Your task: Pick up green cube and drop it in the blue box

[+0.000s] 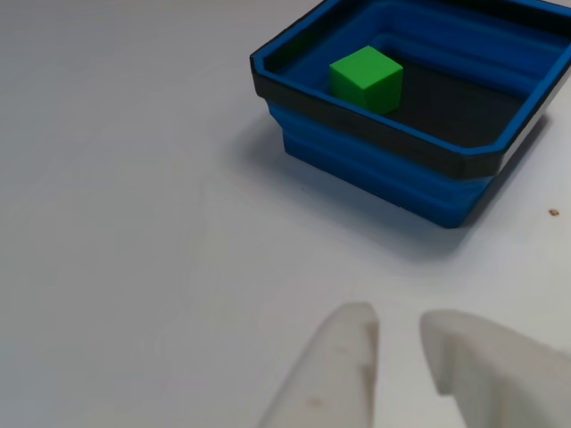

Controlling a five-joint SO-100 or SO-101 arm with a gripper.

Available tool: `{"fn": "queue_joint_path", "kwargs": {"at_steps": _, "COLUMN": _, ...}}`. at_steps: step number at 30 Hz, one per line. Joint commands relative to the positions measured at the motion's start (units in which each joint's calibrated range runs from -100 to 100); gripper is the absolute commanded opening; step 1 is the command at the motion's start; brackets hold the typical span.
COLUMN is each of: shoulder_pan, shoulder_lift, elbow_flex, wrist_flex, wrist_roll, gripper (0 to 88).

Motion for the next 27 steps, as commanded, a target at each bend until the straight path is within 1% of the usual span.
{"fn": "queue_joint_path", "kwargs": {"at_steps": 1, "shoulder_pan": -1.53, "shoulder_lift": -0.91, "elbow_flex": 1.51, "wrist_flex": -0.74, "wrist_roll": 0.10, "gripper": 1.5}}
{"fn": "queue_joint_path", "kwargs": {"at_steps": 5, "shoulder_pan": -2.76, "shoulder_lift": -0.91, "elbow_flex": 4.76, "wrist_flex": -3.46, "wrist_roll": 0.10, "gripper": 1.5}}
{"fn": "queue_joint_path", "kwargs": {"at_steps": 10, "shoulder_pan": -4.57, "shoulder_lift": -0.91, "elbow_flex": 12.71, "wrist_flex": -11.62, "wrist_roll": 0.10, "gripper": 1.5}}
{"fn": "queue_joint_path", "kwargs": {"at_steps": 14, "shoulder_pan": -6.81, "shoulder_lift": -0.83, "elbow_flex": 12.98, "wrist_flex": -13.10, "wrist_roll": 0.15, "gripper": 1.5}}
{"fn": "queue_joint_path", "kwargs": {"at_steps": 21, "shoulder_pan": -17.43, "shoulder_lift": -0.74, "elbow_flex": 12.89, "wrist_flex": -13.02, "wrist_roll": -0.10, "gripper": 1.6}}
{"fn": "queue_joint_path", "kwargs": {"at_steps": 27, "shoulder_pan": -28.99, "shoulder_lift": -0.74, "elbow_flex": 12.80, "wrist_flex": -13.02, "wrist_roll": 0.10, "gripper": 1.6}}
